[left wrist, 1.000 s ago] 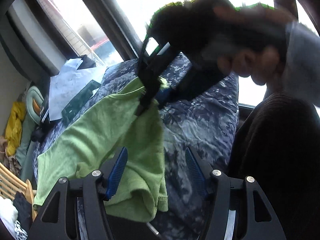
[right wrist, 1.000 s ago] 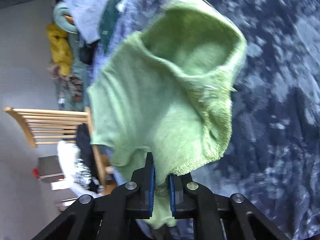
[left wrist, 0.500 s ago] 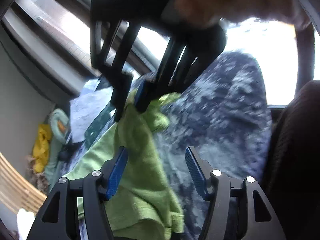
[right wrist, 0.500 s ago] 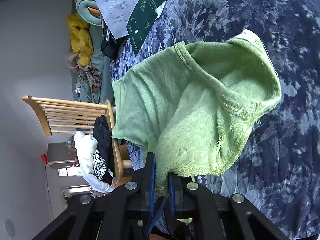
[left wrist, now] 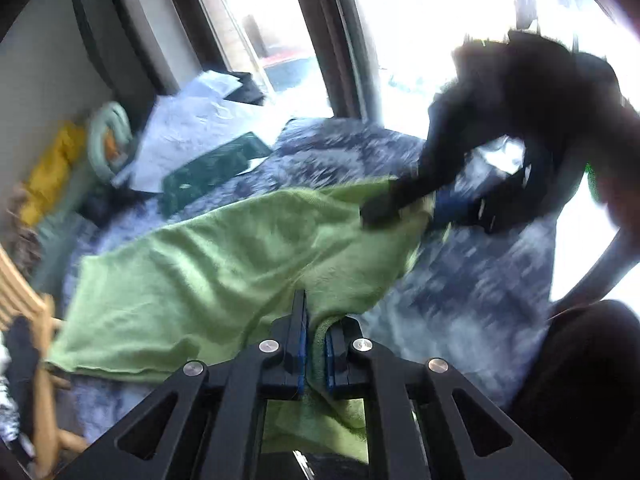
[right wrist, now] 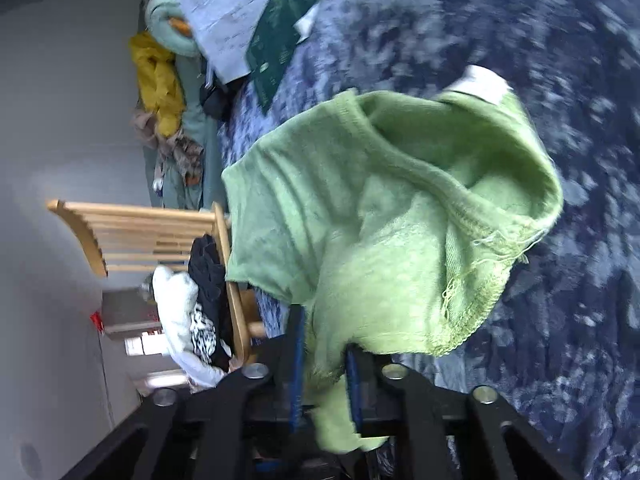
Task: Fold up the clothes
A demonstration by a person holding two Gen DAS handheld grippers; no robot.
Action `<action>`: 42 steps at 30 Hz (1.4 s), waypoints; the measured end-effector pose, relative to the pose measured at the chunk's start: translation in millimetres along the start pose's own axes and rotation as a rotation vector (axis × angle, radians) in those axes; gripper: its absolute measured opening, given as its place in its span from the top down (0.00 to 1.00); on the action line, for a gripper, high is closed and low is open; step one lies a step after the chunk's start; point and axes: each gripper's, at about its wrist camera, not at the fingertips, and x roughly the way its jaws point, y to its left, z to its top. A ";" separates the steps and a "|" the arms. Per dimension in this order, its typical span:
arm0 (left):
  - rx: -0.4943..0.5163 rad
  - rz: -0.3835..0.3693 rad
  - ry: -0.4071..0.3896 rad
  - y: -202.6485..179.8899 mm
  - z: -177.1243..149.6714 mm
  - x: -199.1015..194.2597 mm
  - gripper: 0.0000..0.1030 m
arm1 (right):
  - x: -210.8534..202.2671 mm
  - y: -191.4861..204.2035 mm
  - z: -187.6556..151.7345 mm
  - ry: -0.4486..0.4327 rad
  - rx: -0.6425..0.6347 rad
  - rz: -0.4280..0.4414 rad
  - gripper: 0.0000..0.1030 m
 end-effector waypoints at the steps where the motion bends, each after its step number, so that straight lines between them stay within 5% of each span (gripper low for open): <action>1: -0.019 -0.053 0.019 6.1 3.4 0.7 0.94 | -0.4 -3.3 -1.1 -0.005 0.014 0.012 0.70; 3: -0.055 -0.156 0.056 17.9 10.2 2.0 0.94 | -0.7 -10.9 -5.4 -0.016 0.052 0.047 0.60; 7: -0.036 -0.203 0.056 23.0 17.9 -4.5 0.94 | -2.0 -19.2 -20.2 -0.040 0.087 0.050 0.54; 10: -0.030 -0.223 0.049 29.0 22.2 -12.4 0.94 | -4.8 -26.1 -35.6 -0.083 0.111 0.027 0.32; 25: -0.060 -0.232 0.042 59.8 11.2 -39.3 0.94 | 38.7 -45.2 -14.5 -0.102 0.244 0.231 0.30; 27: -0.059 -0.231 0.042 60.4 10.6 -39.9 0.94 | 44.7 -40.5 -11.3 -0.093 0.226 0.242 0.33; 28: -0.058 -0.230 0.042 60.7 10.3 -40.2 0.94 | 47.4 -38.4 -10.6 -0.088 0.218 0.231 0.43; 29: -0.055 -0.226 0.041 60.9 9.8 -40.9 0.94 | 49.7 -36.6 -10.1 -0.085 0.210 0.224 0.66; 31: -0.053 -0.226 0.046 61.7 7.9 -41.9 0.94 | 50.4 -34.3 -9.9 -0.083 0.196 0.224 0.92; 42: 0.017 -0.321 0.132 17.9 -21.8 -28.6 0.94 | -30.3 2.0 -12.4 -0.297 0.068 0.026 0.94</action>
